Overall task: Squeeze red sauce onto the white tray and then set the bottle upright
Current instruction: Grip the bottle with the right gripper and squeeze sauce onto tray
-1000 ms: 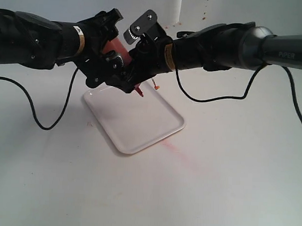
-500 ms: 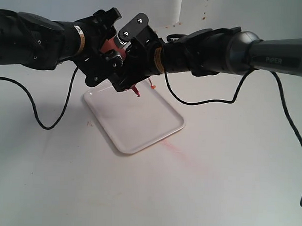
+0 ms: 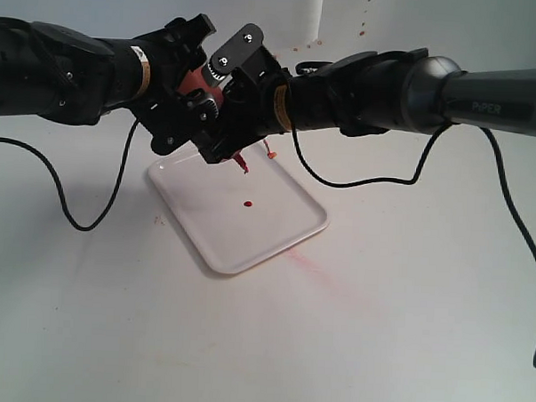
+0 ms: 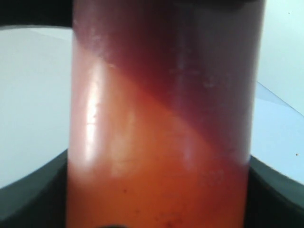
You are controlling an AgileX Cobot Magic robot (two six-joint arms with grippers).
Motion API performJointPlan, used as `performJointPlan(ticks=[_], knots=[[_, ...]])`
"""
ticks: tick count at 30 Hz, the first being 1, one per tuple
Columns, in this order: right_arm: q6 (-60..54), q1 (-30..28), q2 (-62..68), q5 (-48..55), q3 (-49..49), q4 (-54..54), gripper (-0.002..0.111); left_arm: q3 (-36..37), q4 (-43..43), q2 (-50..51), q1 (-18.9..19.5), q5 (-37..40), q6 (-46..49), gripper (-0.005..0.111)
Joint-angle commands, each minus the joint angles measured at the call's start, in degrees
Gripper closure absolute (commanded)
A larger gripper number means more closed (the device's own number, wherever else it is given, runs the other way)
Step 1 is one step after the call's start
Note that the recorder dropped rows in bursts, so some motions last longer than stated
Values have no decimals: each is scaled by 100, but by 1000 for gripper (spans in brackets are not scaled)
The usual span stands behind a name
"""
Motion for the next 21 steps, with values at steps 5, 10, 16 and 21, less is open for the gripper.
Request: performJointPlan(ticks=[5, 10, 16, 21], knots=[[-111, 43, -24, -36, -44, 28, 108, -44, 7, -129, -28, 130, -68, 107], [-22, 43, -24, 160, -44, 154, 95, -44, 7, -129, -28, 130, -68, 107], [401, 53, -36, 495, -44, 323, 65, -44, 7, -129, -28, 130, -68, 107], [371, 53, -36, 44, -44, 294, 61, -44, 7, -129, -28, 130, -68, 107]])
